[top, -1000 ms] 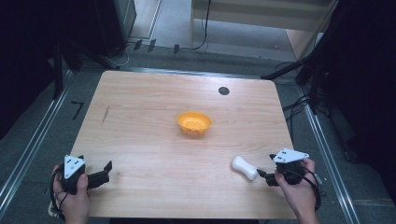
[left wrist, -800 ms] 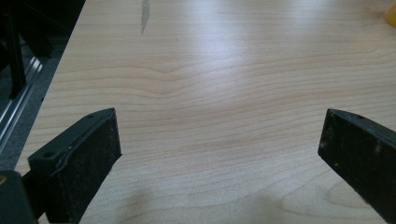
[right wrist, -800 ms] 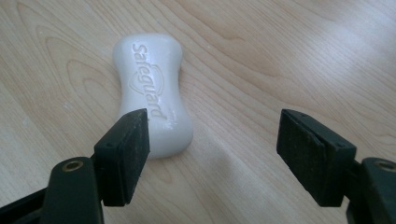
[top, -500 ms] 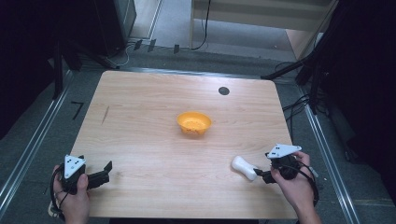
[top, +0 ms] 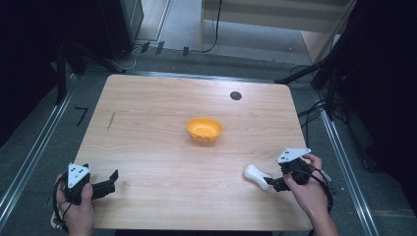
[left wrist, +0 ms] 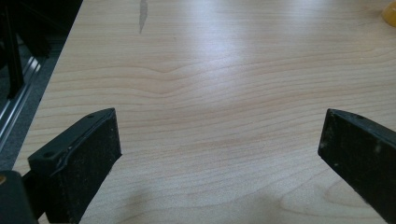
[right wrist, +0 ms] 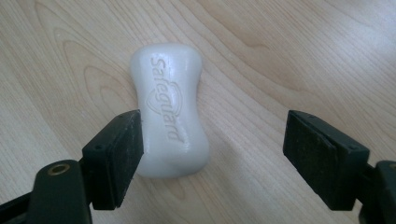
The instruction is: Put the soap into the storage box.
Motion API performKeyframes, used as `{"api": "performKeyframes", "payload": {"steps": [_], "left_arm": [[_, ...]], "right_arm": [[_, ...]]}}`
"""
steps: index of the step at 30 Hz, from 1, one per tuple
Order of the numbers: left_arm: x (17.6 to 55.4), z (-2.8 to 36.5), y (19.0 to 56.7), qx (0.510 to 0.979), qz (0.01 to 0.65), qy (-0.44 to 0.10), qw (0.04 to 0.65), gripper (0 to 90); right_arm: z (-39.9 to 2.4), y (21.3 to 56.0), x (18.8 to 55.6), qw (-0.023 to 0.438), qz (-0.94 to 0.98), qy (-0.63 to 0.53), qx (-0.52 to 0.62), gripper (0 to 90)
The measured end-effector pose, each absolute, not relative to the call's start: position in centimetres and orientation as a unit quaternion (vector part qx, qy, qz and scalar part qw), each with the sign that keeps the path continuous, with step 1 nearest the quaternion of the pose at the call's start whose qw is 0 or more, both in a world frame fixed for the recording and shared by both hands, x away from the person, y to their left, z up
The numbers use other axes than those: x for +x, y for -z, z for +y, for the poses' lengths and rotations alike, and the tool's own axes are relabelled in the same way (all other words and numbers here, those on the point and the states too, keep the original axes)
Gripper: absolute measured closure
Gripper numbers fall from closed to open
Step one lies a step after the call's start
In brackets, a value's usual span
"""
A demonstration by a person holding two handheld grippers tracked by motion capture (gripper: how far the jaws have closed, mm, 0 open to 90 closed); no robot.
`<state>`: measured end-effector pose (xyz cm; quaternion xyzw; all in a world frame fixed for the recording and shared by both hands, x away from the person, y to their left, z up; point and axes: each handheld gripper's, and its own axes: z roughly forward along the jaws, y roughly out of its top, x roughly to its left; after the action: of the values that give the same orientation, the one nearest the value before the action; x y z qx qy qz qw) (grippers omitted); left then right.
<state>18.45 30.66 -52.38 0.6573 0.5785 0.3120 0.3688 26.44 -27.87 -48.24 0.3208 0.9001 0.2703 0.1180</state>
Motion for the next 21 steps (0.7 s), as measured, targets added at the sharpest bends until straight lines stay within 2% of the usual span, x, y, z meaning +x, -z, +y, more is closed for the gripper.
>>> {"api": "performKeyframes", "payload": {"steps": [21], "left_arm": [[18.5, 30.7, 52.4, 0.658, 0.578, -0.309, 0.371, 0.0]], "right_arm": [[-26.4, 48.4, 27.5, 0.096, 0.914, -0.246, 0.309, 21.9]]}}
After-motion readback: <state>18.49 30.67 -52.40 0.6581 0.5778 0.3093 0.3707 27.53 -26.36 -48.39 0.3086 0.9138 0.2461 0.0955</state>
